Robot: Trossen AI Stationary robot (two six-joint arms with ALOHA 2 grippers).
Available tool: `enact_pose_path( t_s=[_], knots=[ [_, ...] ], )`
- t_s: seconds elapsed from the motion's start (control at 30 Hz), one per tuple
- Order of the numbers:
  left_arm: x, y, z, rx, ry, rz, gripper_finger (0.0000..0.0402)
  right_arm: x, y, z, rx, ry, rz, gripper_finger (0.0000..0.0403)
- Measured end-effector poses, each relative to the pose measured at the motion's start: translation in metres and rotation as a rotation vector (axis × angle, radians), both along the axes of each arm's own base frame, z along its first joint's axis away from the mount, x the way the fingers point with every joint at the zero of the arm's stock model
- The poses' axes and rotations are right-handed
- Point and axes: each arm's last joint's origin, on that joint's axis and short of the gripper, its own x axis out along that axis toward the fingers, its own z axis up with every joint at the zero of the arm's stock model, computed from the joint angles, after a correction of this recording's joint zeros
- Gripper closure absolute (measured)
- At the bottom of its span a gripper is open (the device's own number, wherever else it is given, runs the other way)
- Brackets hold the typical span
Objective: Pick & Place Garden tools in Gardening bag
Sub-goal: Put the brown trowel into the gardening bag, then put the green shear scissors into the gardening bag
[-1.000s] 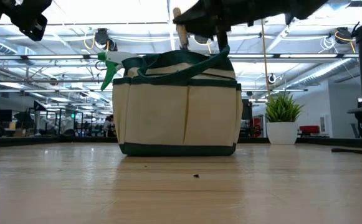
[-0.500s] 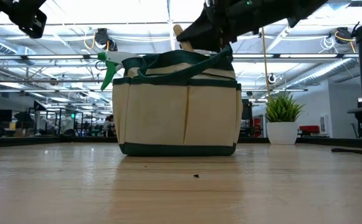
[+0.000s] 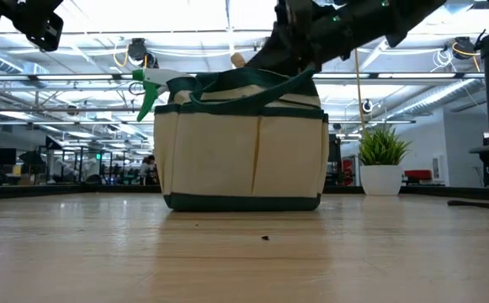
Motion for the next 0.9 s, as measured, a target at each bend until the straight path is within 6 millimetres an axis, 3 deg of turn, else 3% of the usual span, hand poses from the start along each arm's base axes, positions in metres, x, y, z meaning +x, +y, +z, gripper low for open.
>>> enact_pose_path(
  t_s=[0.17, 0.43, 0.9],
  knots=[
    [0.000, 0.000, 0.000, 0.002, 0.000, 0.000, 0.0158, 0.004, 0.000, -0.011, 0.018, 0.036, -0.005, 0.0329],
    [0.000, 0.000, 0.000, -0.003, 0.001, 0.000, 0.0158, 0.004, 0.001, -0.010, 0.024, 0.032, 0.018, 0.0318],
    [0.000, -0.001, 0.000, -0.005, 0.001, -0.026, 0.0158, 0.004, 0.001, -0.003, 0.027, -0.020, 0.020, 0.0232]
  ],
)
